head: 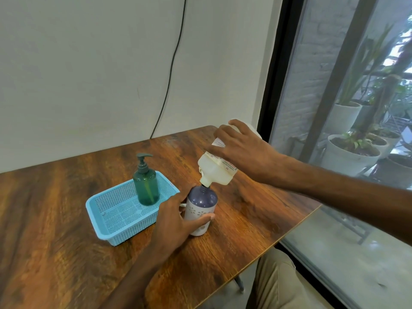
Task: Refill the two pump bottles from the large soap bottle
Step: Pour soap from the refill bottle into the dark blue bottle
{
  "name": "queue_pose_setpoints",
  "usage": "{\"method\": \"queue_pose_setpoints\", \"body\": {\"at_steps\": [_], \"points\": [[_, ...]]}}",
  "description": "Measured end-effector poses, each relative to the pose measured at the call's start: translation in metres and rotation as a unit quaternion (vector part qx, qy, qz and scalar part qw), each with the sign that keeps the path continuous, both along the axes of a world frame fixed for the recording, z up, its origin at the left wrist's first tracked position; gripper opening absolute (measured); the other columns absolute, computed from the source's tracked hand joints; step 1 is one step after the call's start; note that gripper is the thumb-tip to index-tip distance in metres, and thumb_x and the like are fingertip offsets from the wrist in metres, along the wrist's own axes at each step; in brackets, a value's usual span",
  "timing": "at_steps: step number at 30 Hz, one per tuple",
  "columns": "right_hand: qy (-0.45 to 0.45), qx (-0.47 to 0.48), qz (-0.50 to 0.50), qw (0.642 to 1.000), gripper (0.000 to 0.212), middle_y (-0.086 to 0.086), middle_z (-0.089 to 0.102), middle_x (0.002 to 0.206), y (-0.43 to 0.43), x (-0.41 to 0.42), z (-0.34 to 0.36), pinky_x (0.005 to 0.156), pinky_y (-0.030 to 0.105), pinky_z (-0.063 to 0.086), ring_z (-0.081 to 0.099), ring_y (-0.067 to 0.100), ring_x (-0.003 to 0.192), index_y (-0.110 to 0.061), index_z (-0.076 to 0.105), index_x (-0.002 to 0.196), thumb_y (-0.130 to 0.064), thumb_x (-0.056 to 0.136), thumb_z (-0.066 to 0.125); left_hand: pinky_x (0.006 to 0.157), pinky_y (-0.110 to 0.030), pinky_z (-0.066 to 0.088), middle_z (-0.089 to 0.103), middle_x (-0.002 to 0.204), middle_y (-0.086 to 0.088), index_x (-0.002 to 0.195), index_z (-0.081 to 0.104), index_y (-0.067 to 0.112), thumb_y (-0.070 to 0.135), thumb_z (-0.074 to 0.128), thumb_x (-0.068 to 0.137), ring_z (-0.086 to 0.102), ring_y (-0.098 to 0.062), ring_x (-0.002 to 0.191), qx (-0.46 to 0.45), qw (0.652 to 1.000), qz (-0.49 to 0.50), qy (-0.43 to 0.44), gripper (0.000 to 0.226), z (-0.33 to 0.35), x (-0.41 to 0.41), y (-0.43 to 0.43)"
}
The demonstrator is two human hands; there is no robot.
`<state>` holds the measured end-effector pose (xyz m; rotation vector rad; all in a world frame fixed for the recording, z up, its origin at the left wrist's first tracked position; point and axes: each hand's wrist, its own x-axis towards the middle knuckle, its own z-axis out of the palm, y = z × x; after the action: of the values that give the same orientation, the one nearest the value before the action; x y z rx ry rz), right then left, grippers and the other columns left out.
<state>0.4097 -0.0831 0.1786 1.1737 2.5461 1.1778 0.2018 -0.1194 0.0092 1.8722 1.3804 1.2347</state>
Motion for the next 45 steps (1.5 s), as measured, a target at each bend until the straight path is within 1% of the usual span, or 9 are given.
{"method": "queue_pose_setpoints", "body": {"at_steps": [5,10,14,21,27,30,35,41,45], "points": [[-0.03,0.011,-0.003,0.999,0.087,0.017,0.038,0.149,-0.001,-0.004,0.002,0.118,0.054,0.021,0.036,0.036,0.138,-0.025,0.033,0.148,-0.019,0.076,0.082,0.091,-0.022,0.057,0.062,0.126,0.029,0.133,0.051,0.051,0.086,0.076,0.052,0.06,0.002,0.116,0.004,1.0,-0.006,0.002,0.091,0.002,0.0,-0.001],[-0.042,0.007,-0.005,0.999,0.089,0.018,0.033,0.153,-0.002,-0.009,0.005,0.119,0.054,0.017,0.031,0.036,0.142,-0.024,0.027,0.151,-0.019,0.079,0.08,0.085,-0.012,0.051,0.059,0.122,0.032,0.13,0.05,0.05,0.075,0.081,0.054,0.059,0.005,0.11,0.005,1.0,0.0,0.005,0.086,0.004,0.001,-0.002],[-0.046,0.001,-0.01,0.999,0.089,0.018,0.028,0.155,-0.004,-0.013,0.007,0.12,0.054,0.014,0.027,0.037,0.144,-0.024,0.022,0.152,-0.018,0.082,0.078,0.087,-0.015,0.053,0.055,0.117,0.043,0.127,0.049,0.055,0.08,0.08,0.052,0.058,0.011,0.112,0.01,1.0,-0.004,0.002,0.086,0.005,-0.001,-0.003],[-0.056,0.009,-0.002,0.998,0.088,0.018,0.031,0.153,-0.006,-0.017,0.009,0.119,0.055,0.017,0.03,0.037,0.142,-0.022,0.026,0.15,-0.016,0.079,0.079,0.085,-0.01,0.052,0.054,0.116,0.046,0.124,0.048,0.061,0.077,0.08,0.053,0.057,0.017,0.11,0.016,1.0,-0.002,0.005,0.08,0.007,-0.001,-0.005],[-0.062,0.019,0.009,0.998,0.089,0.018,0.036,0.15,-0.007,-0.02,0.009,0.118,0.056,0.02,0.033,0.038,0.139,-0.021,0.031,0.147,-0.016,0.075,0.082,0.088,-0.014,0.054,0.06,0.123,0.035,0.137,0.054,0.046,0.072,0.081,0.052,0.059,0.007,0.113,-0.001,1.0,-0.003,0.001,0.093,0.003,-0.001,-0.003],[-0.061,0.017,0.012,0.998,0.087,0.019,0.034,0.15,-0.008,-0.021,0.01,0.118,0.056,0.018,0.032,0.038,0.14,-0.02,0.029,0.148,-0.014,0.077,0.079,0.08,-0.003,0.048,0.052,0.116,0.044,0.134,0.051,0.046,0.068,0.082,0.052,0.055,0.018,0.105,-0.008,1.0,0.002,-0.003,0.091,0.005,-0.001,-0.004],[-0.064,0.021,0.022,0.997,0.085,0.02,0.036,0.149,-0.007,-0.022,0.01,0.118,0.056,0.018,0.033,0.039,0.139,-0.019,0.031,0.147,-0.011,0.077,0.078,0.078,0.001,0.047,0.054,0.113,0.045,0.131,0.052,0.046,0.063,0.086,0.055,0.052,0.029,0.107,-0.004,1.0,0.003,-0.016,0.085,0.004,0.0,-0.005],[-0.085,0.043,0.024,0.995,0.089,0.019,0.04,0.146,-0.004,-0.027,0.01,0.117,0.056,0.023,0.037,0.038,0.136,-0.019,0.034,0.146,-0.016,0.073,0.084,0.078,0.001,0.046,0.054,0.113,0.047,0.129,0.051,0.049,0.061,0.087,0.055,0.052,0.03,0.106,-0.002,1.0,0.0,-0.022,0.083,0.005,-0.001,-0.005],[-0.09,0.045,0.026,0.995,0.09,0.018,0.039,0.147,-0.003,-0.032,0.01,0.118,0.056,0.022,0.036,0.038,0.137,-0.02,0.034,0.147,-0.017,0.073,0.085,0.078,0.001,0.047,0.055,0.114,0.043,0.132,0.053,0.041,0.056,0.09,0.056,0.052,0.029,0.108,-0.001,1.0,0.002,-0.026,0.086,0.004,-0.001,-0.005]]}}
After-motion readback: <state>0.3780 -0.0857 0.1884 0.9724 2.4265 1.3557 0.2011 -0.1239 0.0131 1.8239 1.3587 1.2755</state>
